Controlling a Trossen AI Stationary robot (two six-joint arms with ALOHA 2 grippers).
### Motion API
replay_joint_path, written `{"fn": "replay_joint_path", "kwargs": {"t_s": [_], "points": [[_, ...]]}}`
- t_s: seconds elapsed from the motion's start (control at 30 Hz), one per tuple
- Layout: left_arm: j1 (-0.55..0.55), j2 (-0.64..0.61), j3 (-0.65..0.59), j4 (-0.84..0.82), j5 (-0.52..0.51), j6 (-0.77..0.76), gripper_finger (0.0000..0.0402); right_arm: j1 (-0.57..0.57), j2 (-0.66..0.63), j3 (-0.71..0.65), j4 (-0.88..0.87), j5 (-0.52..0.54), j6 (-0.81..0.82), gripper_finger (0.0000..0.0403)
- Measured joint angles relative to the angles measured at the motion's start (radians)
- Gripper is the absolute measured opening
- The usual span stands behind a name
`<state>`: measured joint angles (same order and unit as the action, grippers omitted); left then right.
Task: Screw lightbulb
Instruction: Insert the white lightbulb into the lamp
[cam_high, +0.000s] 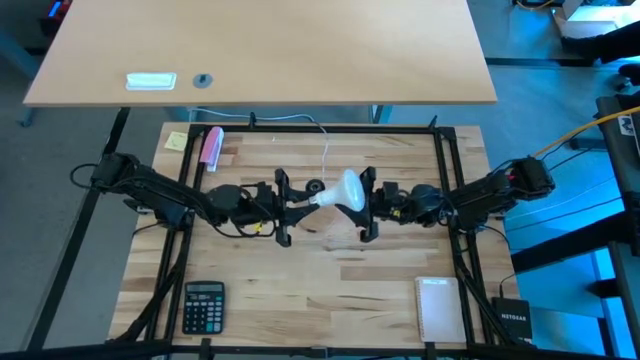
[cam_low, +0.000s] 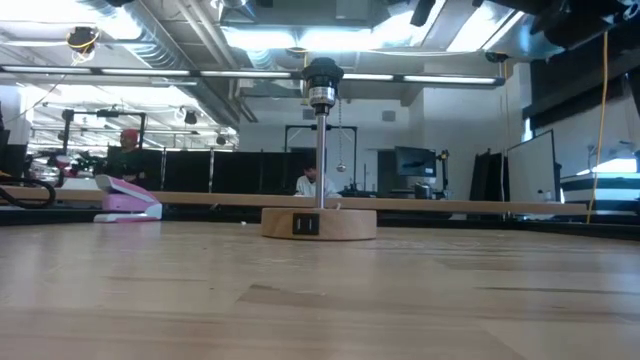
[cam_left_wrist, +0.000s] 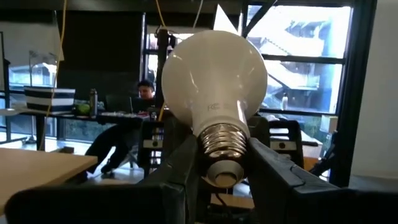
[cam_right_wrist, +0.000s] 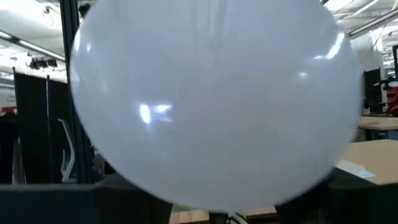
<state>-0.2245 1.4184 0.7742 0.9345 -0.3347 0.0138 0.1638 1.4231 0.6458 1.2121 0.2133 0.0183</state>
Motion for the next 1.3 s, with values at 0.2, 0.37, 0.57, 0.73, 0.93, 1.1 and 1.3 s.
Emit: {"fn": "replay_joint_path", "kwargs": {"t_s": [0.2,0.37,0.57,0.73,0.93,1.1,1.3], "points": [[0.005,0.0,0.0,-0.036,0.003,-0.015,0.0094,0.0,0.0,0.033,-0.018,-0.002,-0.05,0.0212],[0.01,0.016,0.0,-0.044,0.002,-0.015,0.0094,-0.001,0.0,0.052,-0.035,-0.007,-0.052,0.0232],[0.022,0.026,-0.002,0.008,0.009,-0.009,0.0094,-0.002,-0.001,0.086,-0.089,-0.031,-0.058,0.0293],[0.022,0.026,-0.002,0.127,0.009,0.021,0.0093,-0.002,-0.004,0.084,-0.086,-0.04,-0.075,0.0311],[0.035,0.052,0.001,0.153,0.008,0.013,0.0093,-0.013,0.029,0.114,-0.035,-0.084,-0.109,0.0293],[0.023,0.101,0.044,0.145,0.006,0.048,0.0093,-0.043,0.035,0.129,-0.035,-0.13,-0.102,0.0276],[0.019,0.111,0.059,0.142,0.005,0.075,0.0093,-0.042,0.035,0.144,-0.048,-0.18,-0.104,0.0251]]}}
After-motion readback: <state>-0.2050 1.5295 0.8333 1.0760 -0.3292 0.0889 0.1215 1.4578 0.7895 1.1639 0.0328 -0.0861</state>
